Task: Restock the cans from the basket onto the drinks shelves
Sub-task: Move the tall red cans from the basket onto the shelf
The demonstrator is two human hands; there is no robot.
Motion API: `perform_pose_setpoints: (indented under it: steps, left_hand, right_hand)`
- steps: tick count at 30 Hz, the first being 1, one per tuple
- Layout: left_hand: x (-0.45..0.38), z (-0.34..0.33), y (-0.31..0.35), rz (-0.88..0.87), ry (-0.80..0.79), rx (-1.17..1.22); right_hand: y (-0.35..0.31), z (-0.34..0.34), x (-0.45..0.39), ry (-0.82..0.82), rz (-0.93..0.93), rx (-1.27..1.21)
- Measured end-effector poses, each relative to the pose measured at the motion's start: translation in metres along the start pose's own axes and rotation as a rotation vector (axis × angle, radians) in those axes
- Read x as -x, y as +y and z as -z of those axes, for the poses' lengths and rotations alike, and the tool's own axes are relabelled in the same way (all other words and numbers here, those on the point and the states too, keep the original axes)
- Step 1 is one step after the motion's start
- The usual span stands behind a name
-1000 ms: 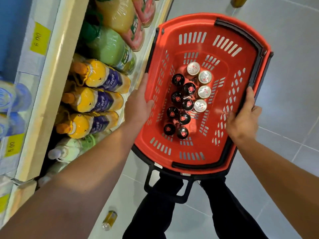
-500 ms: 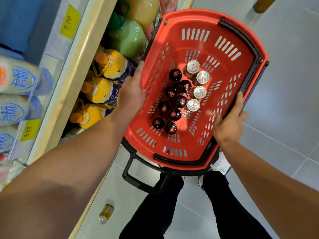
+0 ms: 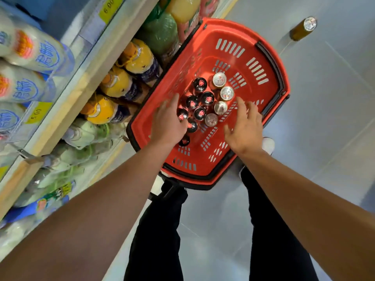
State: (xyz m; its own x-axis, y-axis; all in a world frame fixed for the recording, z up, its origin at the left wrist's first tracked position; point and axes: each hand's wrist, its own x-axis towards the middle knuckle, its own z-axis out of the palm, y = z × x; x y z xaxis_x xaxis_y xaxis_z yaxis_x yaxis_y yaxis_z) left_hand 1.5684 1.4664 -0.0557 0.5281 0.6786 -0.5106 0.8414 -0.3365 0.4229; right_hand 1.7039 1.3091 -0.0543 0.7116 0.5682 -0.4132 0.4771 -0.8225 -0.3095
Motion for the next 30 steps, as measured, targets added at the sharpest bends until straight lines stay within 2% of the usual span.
perform_pose_setpoints:
  steps: [6,11,16,21,26,30]
  left_hand:
    - [-0.002,-0.022,0.020,0.066,0.106,0.077]
    - [-0.017,-0.051,0.032,0.217,0.212,0.153]
    - [-0.028,-0.086,0.027,0.241,0.348,0.201]
    - [-0.050,-0.133,0.013,0.230,0.360,0.191]
    - [-0.068,-0.170,-0.008,0.188,0.439,0.138]
    - [-0.079,-0.183,-0.022,0.174,0.467,0.099]
  right_hand:
    - [0.011,0.008,-0.065,-0.161,0.318,-0.076]
    - [0.026,0.006,-0.118,-0.286,0.526,-0.047]
    - [0.032,-0.001,-0.162,-0.292,0.713,0.061]
    - [0.031,-0.024,-0.203,-0.329,0.907,0.164]
    - [0.021,-0.058,-0.236,-0.303,1.095,0.306]
    - [0.009,-0.079,-0.256,-0.340,1.155,0.432]
